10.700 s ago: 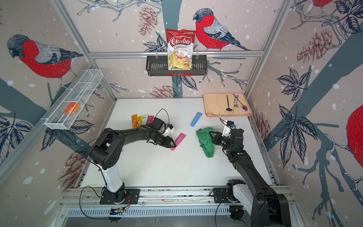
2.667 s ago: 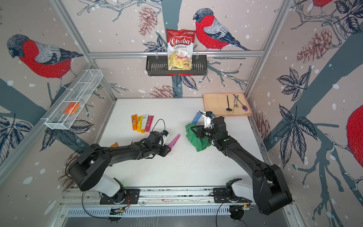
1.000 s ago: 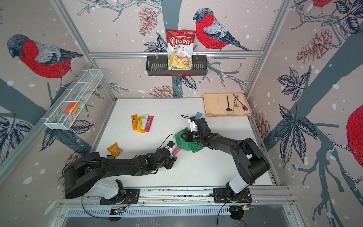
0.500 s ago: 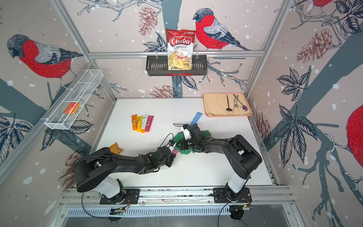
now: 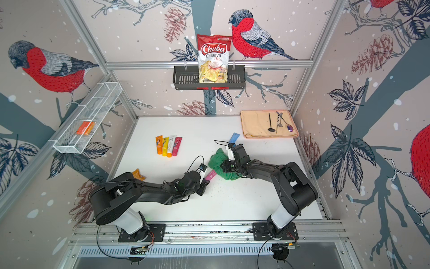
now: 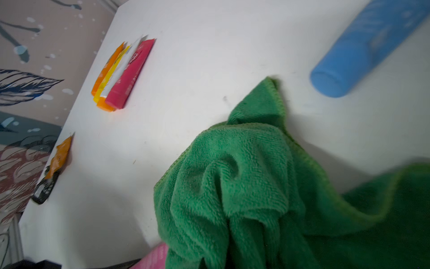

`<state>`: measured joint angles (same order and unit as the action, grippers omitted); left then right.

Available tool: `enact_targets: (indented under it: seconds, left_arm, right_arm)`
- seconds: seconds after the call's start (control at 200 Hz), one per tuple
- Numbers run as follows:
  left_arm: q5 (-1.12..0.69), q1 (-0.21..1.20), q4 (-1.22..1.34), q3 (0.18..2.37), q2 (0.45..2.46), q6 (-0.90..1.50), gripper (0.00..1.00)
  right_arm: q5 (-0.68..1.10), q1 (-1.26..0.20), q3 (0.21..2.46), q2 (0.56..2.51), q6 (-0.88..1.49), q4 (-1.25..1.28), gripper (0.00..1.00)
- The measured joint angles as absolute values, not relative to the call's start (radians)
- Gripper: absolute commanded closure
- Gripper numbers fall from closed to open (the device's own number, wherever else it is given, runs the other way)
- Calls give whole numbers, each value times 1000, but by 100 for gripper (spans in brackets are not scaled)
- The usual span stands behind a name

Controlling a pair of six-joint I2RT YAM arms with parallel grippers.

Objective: Wipe the surface of the toothpaste tube
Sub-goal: Wipe the dirt from the toothpaste tube, then place the toothpaste at the center of the board.

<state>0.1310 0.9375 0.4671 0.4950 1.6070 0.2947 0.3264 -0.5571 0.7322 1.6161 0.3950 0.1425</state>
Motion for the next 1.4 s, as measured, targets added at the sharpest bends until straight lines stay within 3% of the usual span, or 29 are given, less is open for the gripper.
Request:
enact_targets:
  seconds: [0.205, 0.36, 0.525, 0.77, 1.191, 1.401]
  left_arm:
    - [120, 934, 474, 496, 1611, 294, 89]
    - [112, 931, 466, 508, 1617, 290, 89]
    - [105, 920, 458, 517, 1617, 288, 90]
    - [110, 913, 419, 522, 1581, 287, 90]
    - [160, 850, 378, 520, 1536, 287, 90]
    - [232, 805, 378, 660, 1598, 253, 90]
  right_arm:
    - [307, -607, 759, 1626, 389, 116, 100]
    - [407, -715, 755, 1628, 393, 155, 100]
    - [474, -716, 713, 1609, 413, 189, 100]
    - [358, -580, 644, 1480, 416, 152, 100]
    - [104, -271, 364, 838, 458, 131, 100]
    - [84, -197, 253, 728, 508, 184, 100]
